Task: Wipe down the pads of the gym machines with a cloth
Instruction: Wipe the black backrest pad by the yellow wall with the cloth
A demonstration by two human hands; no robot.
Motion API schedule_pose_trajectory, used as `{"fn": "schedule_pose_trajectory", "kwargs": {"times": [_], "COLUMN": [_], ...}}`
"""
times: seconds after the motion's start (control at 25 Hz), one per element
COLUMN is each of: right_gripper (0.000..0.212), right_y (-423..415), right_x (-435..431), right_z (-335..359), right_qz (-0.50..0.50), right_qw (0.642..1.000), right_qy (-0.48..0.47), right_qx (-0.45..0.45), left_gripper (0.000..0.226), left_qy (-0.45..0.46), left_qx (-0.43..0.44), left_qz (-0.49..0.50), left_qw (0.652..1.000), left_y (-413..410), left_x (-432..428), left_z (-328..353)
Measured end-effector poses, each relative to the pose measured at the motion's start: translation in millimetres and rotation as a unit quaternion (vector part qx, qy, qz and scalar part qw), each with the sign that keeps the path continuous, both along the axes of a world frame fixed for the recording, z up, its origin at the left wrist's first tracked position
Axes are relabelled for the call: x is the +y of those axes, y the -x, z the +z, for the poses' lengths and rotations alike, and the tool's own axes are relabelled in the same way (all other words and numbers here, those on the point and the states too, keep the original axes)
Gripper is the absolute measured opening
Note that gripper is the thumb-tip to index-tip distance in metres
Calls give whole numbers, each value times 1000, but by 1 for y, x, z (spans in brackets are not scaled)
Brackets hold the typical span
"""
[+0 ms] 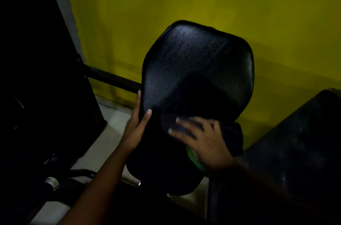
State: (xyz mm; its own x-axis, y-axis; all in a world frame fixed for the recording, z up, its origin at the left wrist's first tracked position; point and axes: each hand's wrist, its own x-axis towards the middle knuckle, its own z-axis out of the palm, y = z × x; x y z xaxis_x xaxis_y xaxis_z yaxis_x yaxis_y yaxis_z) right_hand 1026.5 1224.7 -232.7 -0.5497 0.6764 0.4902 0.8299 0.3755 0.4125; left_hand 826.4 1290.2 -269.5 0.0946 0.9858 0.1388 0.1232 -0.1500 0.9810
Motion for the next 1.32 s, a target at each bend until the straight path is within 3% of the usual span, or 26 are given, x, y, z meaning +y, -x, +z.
{"fn": "schedule_pose_trajectory", "kwargs": {"times": [0.12, 0.2, 0.32, 0.48, 0.56, 0.68, 0.8, 1.04, 1.32], "right_gripper": [58, 57, 51, 37, 34, 35, 43, 59, 52], "right_y": [17, 41, 58, 65, 68, 64, 49, -23, 2], "right_x": [62, 90, 85, 48, 27, -8, -28, 5, -24], "right_z": [71, 80, 39, -38, -74, -115, -103, 7, -79], "right_qz": [-54, -63, -7, 71, 80, 92, 113, -23, -28], "right_qw": [996, 996, 997, 995, 995, 993, 989, 999, 995], "right_qy": [-51, -62, -63, -55, -45, -10, 56, -26, -72], "right_qx": [47, 22, -53, -41, -46, -69, -81, 7, 66], "left_gripper": [63, 67, 69, 88, 93, 78, 74, 68, 63], "left_qy": [-16, -20, -3, 21, 21, 26, 36, 50, 34], "left_qx": [-7, -41, -114, -186, -166, -136, -74, 20, 20], "left_qz": [-4, -4, -22, -13, -5, -8, 0, -2, 44], "left_qw": [1000, 999, 993, 982, 986, 990, 997, 999, 998], "left_y": [2, 3, 9, 17, 19, 21, 20, 18, 15], "left_x": [-4, -5, -6, -21, -28, -26, -27, -36, -38], "left_z": [-14, -21, -27, -40, -41, -38, -36, -53, -78]}}
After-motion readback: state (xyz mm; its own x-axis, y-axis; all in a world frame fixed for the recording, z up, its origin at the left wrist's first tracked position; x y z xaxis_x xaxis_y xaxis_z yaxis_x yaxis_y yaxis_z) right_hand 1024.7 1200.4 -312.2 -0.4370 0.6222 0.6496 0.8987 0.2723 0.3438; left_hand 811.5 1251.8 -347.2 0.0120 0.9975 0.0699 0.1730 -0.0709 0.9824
